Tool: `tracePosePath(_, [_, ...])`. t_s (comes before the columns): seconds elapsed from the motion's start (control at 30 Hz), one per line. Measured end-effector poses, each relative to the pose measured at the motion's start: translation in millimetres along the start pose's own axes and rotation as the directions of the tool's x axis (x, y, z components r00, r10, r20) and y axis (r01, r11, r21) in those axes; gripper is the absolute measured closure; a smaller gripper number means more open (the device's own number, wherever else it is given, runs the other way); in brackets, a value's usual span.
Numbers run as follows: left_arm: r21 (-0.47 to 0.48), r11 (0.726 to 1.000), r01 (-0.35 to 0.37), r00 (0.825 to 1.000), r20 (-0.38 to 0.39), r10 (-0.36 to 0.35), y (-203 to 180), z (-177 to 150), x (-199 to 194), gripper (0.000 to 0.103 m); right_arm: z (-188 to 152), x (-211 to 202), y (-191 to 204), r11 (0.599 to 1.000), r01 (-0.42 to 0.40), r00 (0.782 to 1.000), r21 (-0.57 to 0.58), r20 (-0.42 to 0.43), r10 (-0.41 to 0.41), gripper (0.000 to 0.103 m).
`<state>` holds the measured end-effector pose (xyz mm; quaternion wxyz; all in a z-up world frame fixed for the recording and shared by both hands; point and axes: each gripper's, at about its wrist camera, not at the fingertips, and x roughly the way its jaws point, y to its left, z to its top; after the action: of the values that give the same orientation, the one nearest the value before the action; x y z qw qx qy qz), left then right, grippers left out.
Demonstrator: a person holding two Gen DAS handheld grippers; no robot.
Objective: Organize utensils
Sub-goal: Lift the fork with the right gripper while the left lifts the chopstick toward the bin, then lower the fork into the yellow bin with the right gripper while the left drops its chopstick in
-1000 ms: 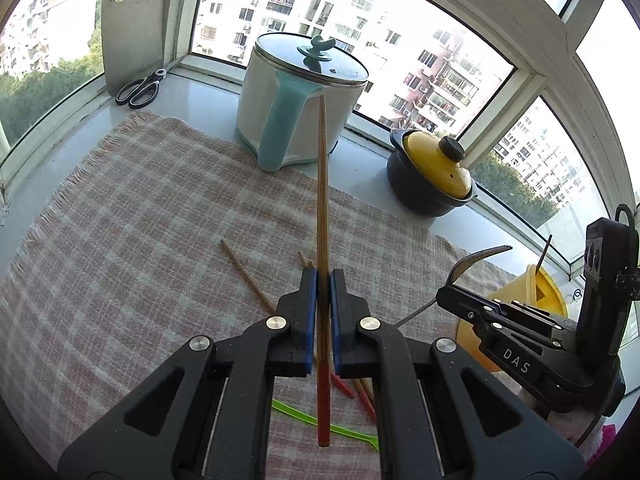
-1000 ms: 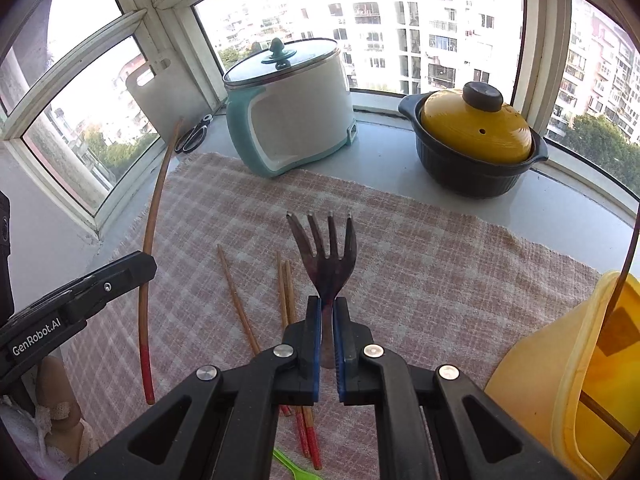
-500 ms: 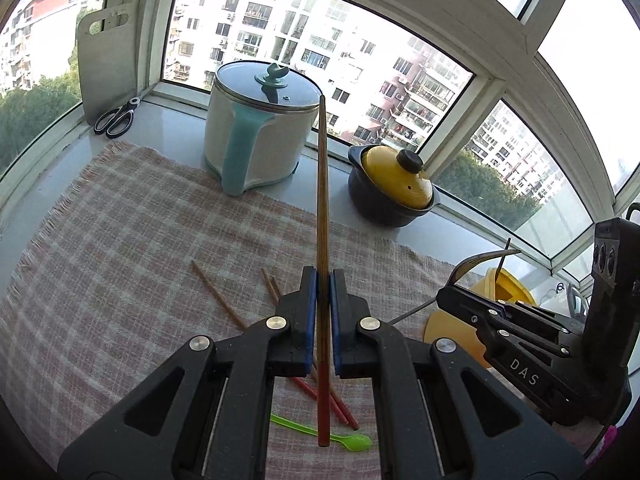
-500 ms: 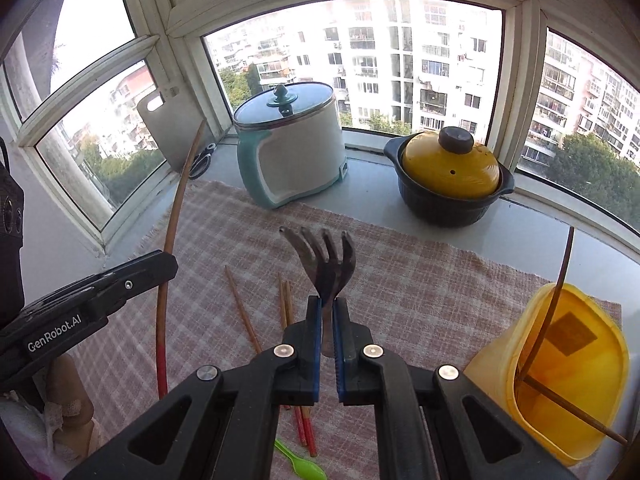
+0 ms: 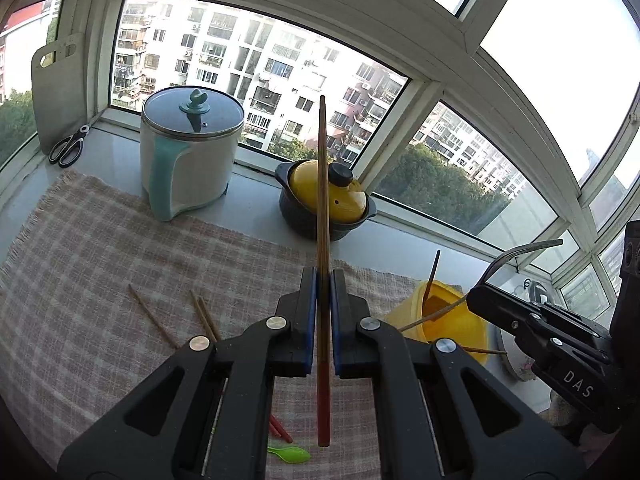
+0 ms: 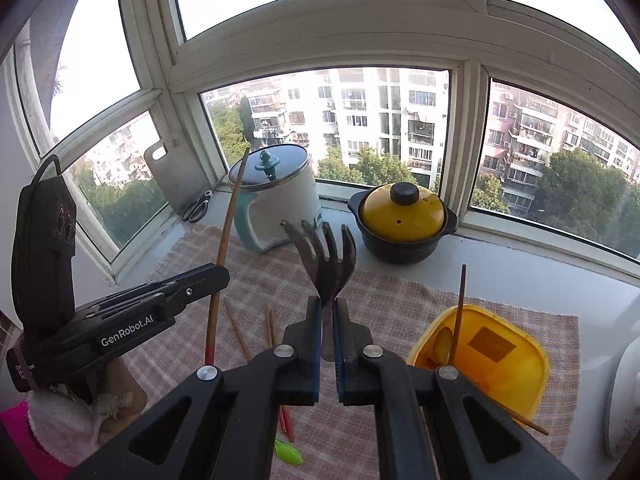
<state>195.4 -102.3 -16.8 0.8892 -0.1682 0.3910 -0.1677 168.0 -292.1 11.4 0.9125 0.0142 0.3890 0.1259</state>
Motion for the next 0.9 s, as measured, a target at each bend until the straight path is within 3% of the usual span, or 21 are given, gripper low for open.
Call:
tracePosePath(0.3, [0.05, 0.996, 0.072, 0.997, 0.007, -0.072, -57.5, 6.5, 14.0, 0.099, 2.2, -43.0, -39.1, 0.998, 0.056, 0.997, 0.042, 0.051, -0.058, 0.101])
tracePosePath(0.63, [0.079, 0.986, 0.146, 0.989, -0.004, -0.146, -118.9, 6.6, 47.3, 0.099, -8.5, -67.2, -94.2, 0.987, 0.129, 0.99, 0.092, 0.051, -0.134, 0.101])
tracePosePath(0.9, [0.12, 0.984, 0.135, 0.99, 0.033, -0.14, -147.4, 0.9, 80.2, 0.099, -18.0, -59.6, -128.4, 0.982, 0.138, 0.99, 0.127, 0.014, -0.141, 0.101])
